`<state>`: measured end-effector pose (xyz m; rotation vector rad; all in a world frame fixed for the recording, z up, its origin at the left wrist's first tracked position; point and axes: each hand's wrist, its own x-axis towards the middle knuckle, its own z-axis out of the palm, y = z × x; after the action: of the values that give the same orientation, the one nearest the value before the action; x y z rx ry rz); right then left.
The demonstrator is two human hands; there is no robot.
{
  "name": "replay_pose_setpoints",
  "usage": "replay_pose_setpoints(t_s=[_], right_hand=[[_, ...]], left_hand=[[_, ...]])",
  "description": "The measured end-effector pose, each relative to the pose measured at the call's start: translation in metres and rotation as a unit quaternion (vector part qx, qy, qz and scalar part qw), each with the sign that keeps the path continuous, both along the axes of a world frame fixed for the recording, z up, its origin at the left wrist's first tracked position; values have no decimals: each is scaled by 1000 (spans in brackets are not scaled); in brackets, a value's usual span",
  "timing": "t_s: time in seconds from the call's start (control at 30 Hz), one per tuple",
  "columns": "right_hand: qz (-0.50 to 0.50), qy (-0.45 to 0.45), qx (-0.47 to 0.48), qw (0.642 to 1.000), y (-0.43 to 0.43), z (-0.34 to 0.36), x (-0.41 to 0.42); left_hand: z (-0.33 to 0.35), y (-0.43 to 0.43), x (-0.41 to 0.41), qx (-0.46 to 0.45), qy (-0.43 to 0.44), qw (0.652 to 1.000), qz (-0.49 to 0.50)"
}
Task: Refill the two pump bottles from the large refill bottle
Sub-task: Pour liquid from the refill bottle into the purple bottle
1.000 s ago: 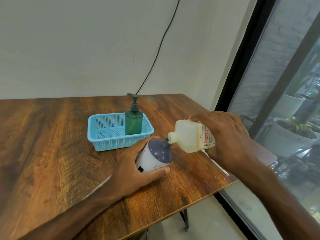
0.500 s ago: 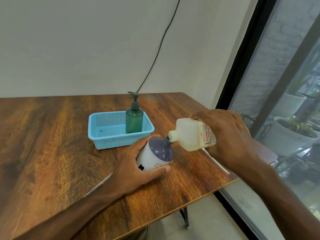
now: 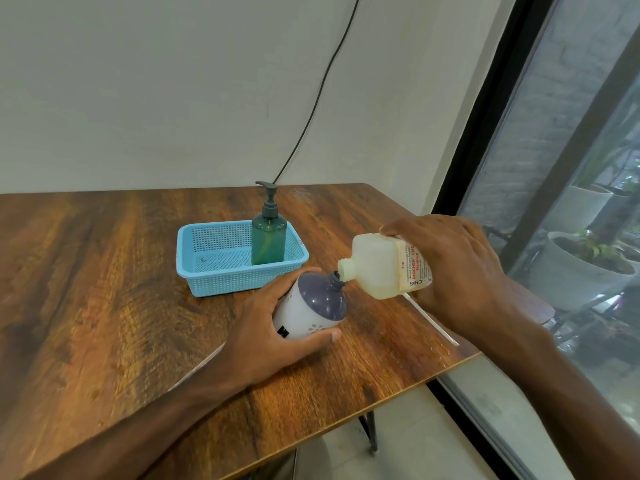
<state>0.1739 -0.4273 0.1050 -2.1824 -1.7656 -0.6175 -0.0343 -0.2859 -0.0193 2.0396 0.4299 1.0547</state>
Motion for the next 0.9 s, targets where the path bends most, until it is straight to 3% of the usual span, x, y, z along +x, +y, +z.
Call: replay_pose_setpoints(t_s=[0.9], right_hand=[[10, -4, 3, 1000, 2, 2, -2]], left_hand=[[-1, 0, 0, -2, -4, 1000, -2]])
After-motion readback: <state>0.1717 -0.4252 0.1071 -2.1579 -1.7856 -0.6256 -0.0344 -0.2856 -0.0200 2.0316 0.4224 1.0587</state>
